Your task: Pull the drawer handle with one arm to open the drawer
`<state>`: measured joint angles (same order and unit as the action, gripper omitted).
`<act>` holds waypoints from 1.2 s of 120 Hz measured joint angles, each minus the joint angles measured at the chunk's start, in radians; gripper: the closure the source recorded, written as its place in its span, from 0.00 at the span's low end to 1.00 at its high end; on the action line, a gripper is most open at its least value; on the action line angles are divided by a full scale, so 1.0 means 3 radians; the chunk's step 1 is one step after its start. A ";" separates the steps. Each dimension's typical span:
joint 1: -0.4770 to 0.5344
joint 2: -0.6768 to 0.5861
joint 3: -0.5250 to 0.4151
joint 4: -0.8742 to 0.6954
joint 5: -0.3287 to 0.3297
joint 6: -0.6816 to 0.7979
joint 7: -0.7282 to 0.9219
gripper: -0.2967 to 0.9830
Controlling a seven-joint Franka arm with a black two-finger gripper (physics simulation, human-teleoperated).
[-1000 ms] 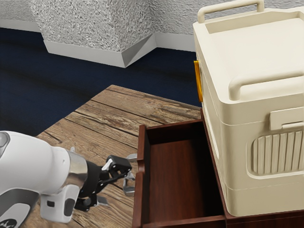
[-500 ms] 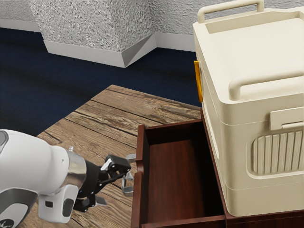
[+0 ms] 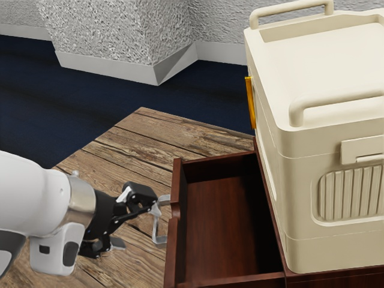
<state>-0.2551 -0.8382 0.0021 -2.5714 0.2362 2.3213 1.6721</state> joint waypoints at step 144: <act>0.0680 0.2641 -0.0177 0.3652 -0.0123 -0.2740 -0.3580 0.23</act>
<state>-0.0512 -0.0459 -0.0510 -1.4758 0.1994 1.4993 0.5980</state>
